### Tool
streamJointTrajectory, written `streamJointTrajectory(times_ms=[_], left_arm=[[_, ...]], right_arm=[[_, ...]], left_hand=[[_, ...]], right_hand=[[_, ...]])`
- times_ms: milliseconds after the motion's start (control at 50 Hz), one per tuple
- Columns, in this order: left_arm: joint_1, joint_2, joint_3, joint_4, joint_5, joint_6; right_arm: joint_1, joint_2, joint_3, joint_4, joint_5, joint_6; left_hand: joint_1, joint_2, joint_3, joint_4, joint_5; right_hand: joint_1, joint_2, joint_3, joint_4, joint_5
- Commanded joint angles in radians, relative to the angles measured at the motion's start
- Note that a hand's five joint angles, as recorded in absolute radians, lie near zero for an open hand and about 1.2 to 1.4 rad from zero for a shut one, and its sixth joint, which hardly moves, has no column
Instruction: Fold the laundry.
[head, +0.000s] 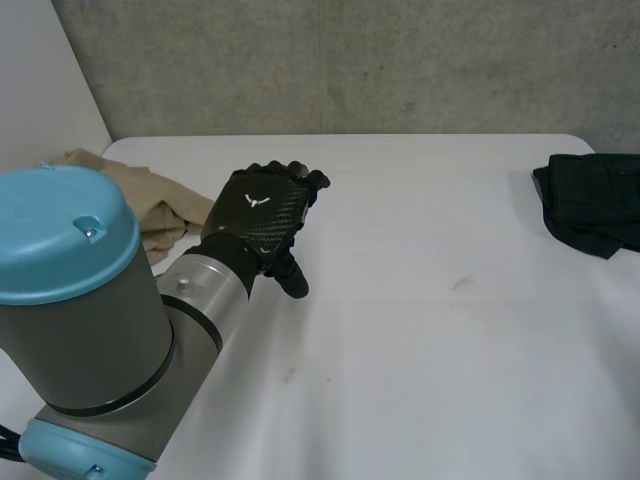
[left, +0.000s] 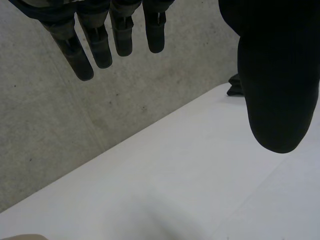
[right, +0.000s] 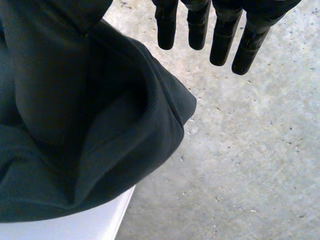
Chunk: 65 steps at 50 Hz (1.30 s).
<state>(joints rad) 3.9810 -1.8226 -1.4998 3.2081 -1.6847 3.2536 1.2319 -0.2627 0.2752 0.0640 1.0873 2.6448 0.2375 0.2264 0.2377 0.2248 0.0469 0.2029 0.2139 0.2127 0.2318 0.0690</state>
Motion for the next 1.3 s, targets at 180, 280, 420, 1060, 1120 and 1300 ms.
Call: streamJointTrajectory(times_ms=[180,280,420,1060,1120,1300], left_arm=[[0.006,0.012,0.0,-0.002,0.0,0.0],[0.009,0.017,0.001,-0.001,-0.001,0.002],[0.035,0.058,0.003,0.001,0.0,0.003],[0.411,-0.038,0.052,0.027,0.013,0.017],[0.441,-0.064,0.075,0.026,0.014,0.018],[0.552,-0.198,0.171,0.019,0.103,0.112]], right_arm=[[-0.005,-0.378,0.49,0.35,0.18,-0.285],[-0.032,-0.458,0.61,0.358,0.325,-0.481],[-0.071,-0.484,0.539,0.208,0.594,-0.654],[0.574,-1.064,1.222,-0.193,0.349,-0.134],[0.612,-1.099,1.306,-0.196,0.292,-0.132],[0.682,-1.169,1.495,-0.236,0.229,-0.095]], left_hand=[[-0.039,-0.028,-0.039,-0.026,-0.023],[-0.039,-0.028,-0.039,-0.026,-0.023],[-0.045,-0.033,-0.045,-0.032,-0.028],[-0.059,-0.048,-0.059,-0.047,-0.043],[-0.059,-0.048,-0.059,-0.047,-0.043],[-0.059,-0.048,-0.059,-0.047,-0.043]], right_hand=[[-0.028,-0.039,-0.038,-0.057,-0.069],[-0.028,-0.039,-0.038,-0.057,-0.069],[-0.028,-0.039,-0.038,-0.057,-0.069],[-0.028,-0.039,-0.038,-0.057,-0.069],[-0.028,-0.039,-0.038,-0.057,-0.069],[-0.028,-0.039,-0.038,-0.057,-0.069]])
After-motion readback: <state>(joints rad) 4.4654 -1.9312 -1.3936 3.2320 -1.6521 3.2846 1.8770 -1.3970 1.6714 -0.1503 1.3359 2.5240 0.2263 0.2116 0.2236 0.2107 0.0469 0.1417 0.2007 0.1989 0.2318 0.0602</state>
